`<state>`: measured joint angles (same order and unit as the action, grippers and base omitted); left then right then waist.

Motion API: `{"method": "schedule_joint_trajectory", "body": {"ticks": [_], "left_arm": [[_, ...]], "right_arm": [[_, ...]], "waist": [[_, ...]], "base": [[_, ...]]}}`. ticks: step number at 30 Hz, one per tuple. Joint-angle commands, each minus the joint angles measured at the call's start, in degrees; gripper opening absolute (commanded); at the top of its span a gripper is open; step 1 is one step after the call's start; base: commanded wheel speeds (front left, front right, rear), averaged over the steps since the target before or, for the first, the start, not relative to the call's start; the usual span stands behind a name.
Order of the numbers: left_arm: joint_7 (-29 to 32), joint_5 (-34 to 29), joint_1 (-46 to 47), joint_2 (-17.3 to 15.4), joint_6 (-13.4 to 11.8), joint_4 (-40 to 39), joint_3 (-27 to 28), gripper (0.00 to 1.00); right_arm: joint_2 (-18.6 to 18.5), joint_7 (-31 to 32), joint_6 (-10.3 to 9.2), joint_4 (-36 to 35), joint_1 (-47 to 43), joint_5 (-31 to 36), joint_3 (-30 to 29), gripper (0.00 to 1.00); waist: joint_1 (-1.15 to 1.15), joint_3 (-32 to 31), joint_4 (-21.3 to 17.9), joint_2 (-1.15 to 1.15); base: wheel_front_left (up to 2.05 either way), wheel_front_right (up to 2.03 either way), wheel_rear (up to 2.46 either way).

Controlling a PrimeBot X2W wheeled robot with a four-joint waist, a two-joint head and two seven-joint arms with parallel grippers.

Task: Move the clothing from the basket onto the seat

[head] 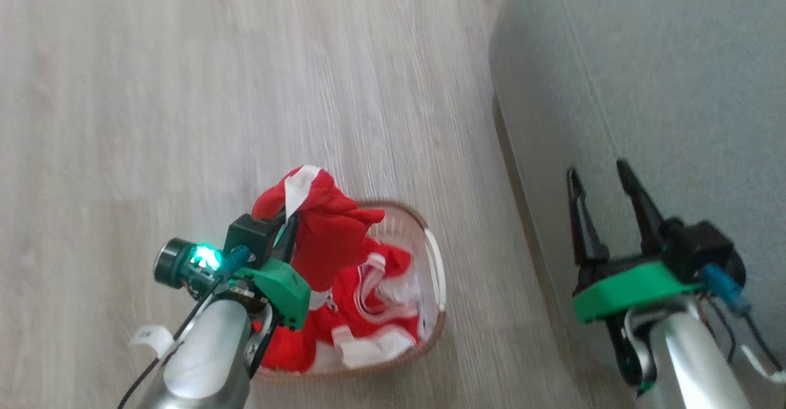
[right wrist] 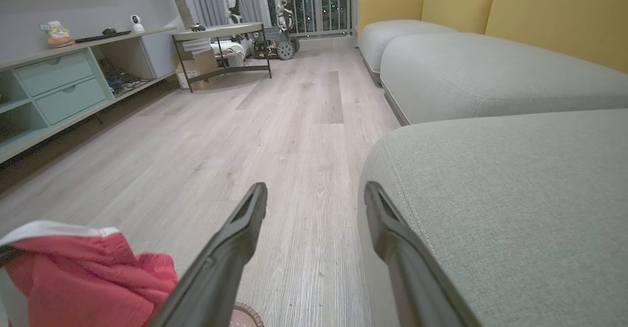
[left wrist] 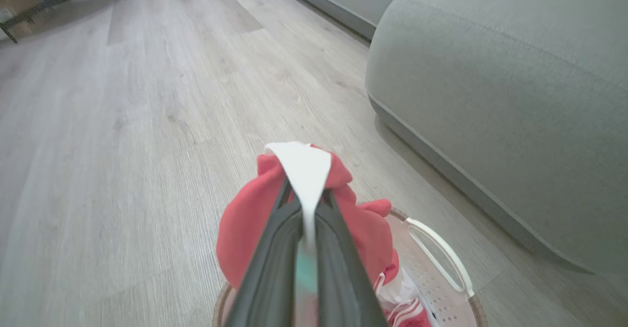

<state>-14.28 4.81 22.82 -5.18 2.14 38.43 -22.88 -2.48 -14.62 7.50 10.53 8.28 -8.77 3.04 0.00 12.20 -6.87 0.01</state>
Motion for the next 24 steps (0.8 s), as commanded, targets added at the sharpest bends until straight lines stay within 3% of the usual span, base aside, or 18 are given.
{"method": "schedule_joint_trajectory", "body": {"ticks": [1,7,24], "left_arm": [[-0.7,0.3,0.7,-0.6,0.3,-1.8,1.6,0.00],[-0.7,0.6,2.6,-0.3,1.6,-3.8,1.0,0.00],[1.1,5.9,11.0,2.0,4.8,-10.0,-6.1,0.00]], "right_arm": [[-0.4,-0.4,-0.01,-1.6,0.5,0.5,1.2,1.00],[-0.4,-0.4,-0.01,0.1,-2.4,1.3,2.2,1.00],[-0.4,-0.4,-0.01,6.4,1.3,1.9,12.6,1.00]], "waist": [[0.00,-4.9,1.9,-0.01],[0.00,-11.5,2.7,-0.01],[0.00,-16.7,5.1,-0.01]], "base": [[0.00,0.00,0.00],[0.00,0.00,0.00],[0.00,0.00,0.00]]}}
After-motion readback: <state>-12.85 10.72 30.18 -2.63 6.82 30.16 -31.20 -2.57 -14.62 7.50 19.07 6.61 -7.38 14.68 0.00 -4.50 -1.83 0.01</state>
